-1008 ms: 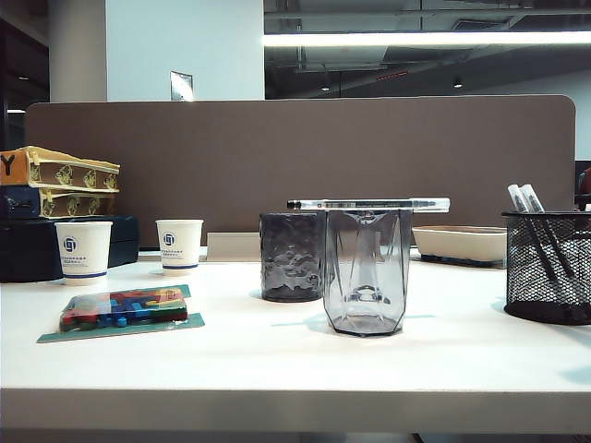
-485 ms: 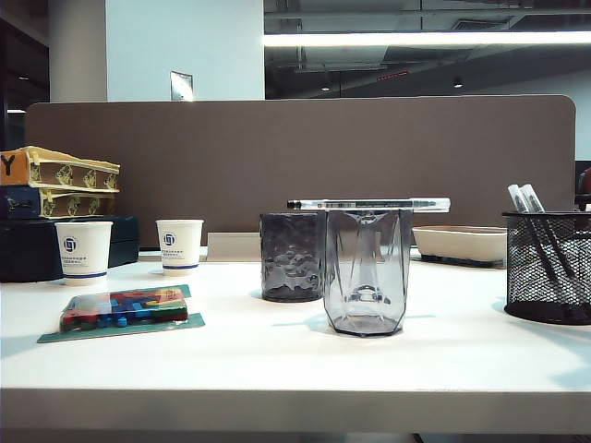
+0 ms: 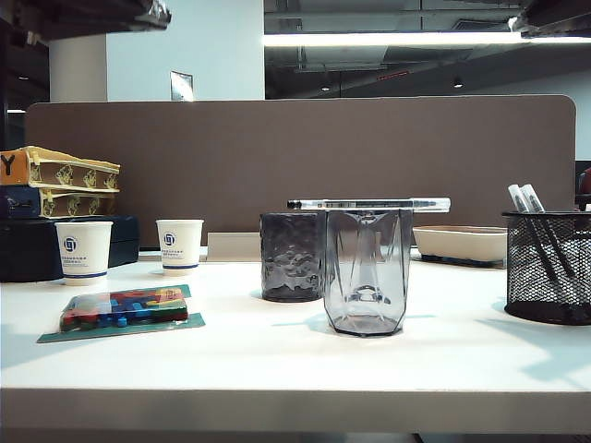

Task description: Pick up one pen and put it in the pen container.

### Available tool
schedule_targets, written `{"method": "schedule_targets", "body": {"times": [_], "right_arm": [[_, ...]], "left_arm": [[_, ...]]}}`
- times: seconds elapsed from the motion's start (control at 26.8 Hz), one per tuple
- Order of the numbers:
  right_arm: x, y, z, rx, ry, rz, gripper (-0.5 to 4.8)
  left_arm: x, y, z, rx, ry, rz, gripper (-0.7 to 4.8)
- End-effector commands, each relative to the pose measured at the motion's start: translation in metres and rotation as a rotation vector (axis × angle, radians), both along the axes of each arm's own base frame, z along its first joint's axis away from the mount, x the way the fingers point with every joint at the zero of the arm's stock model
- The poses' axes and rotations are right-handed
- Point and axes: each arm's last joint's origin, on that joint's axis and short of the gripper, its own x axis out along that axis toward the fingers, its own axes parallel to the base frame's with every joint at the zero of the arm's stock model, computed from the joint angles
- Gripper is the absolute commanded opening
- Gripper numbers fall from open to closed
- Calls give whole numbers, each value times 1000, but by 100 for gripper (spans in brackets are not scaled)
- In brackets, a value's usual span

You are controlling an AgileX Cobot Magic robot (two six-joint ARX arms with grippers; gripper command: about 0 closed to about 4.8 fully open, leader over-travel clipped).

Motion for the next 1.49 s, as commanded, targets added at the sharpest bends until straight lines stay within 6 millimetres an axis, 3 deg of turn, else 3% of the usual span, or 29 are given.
{"method": "schedule_targets", "body": {"times": [0.04, 0.3, 0.37, 0.56, 0.82, 1.08, 1.49], "right_arm": [[-1, 0, 7, 6, -61, 1, 45], [4, -1, 4, 44, -16, -25, 51], [8, -1, 1, 64, 17, -29, 59], [22, 1, -14, 161, 172, -39, 64], [30, 4, -22, 225, 264, -33, 68], [32, 4, -19, 258, 241, -31, 110], [33, 5, -14, 69, 60, 7, 110]], "left_arm": [[0, 0, 10, -29, -78, -11, 30], [5, -2, 4, -17, -49, -9, 47], [8, -3, 1, -11, -32, -10, 83], [15, -6, -7, 4, 8, -22, 89], [10, -19, -11, 95, -96, -129, 90], [5, -46, -25, 308, -161, -151, 132], [29, -61, -24, 424, -144, -122, 132]]}}
